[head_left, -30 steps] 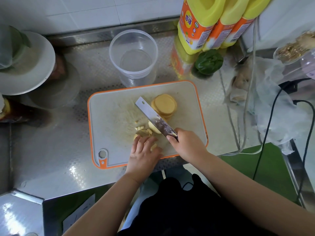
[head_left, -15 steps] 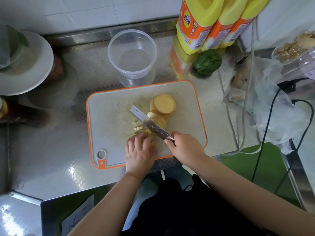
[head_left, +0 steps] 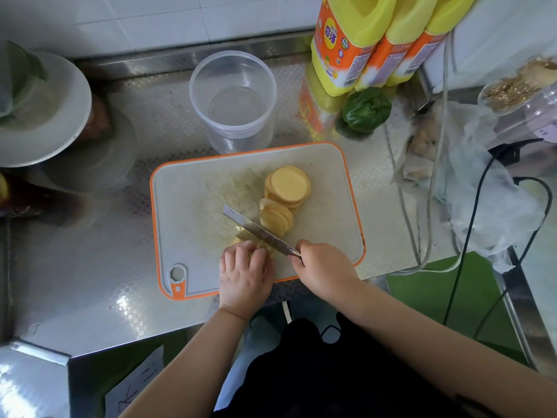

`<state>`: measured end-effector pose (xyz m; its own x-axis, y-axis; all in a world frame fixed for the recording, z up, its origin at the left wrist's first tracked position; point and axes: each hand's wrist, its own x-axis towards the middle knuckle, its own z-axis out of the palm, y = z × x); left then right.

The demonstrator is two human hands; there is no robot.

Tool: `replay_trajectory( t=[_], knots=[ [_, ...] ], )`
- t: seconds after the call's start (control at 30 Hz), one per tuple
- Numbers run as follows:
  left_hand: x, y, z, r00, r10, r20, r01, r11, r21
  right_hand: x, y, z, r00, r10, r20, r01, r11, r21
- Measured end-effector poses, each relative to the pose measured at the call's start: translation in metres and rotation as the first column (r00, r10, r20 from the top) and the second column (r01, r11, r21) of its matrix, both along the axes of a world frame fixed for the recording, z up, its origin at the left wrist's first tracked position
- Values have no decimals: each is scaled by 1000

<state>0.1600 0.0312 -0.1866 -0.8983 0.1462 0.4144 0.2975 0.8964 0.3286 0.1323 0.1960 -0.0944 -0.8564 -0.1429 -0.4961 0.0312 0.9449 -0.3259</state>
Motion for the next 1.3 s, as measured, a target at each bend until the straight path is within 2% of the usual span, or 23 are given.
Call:
replay_trajectory(
  t=[0.13,0.3,0.47,0.87,1.1,1.2,1.3],
  knots=[
    [-1,-7,-1,999,-41,4,40,999,21,0,-2,2,999,40,-19,-40,999,18],
    [-5,-20,-6,995,-87,52,83,994,70,3,-5,7,983,177,-45,-173,982,78],
    [-4,-22,-7,992,-96,87,89,993,84,0,-9,4,974,216,-71,-208,973,101],
    [-5,-21,-8,989,-121,90,110,987,122,-6,-21,-8,982,181,57,-188,968,164],
    [-4,-21,-5,987,-136,91,124,985,122,-15,-9,-10,991,17,130,-16,1000,-9],
    [-4,-22,-8,988,-144,61,136,983,126,-16,-8,-3,996,21,82,-19,1000,-24],
    [-3,-23,-10,994,-105,25,101,986,132,-11,-10,10,992,124,-14,-123,992,14]
  ],
)
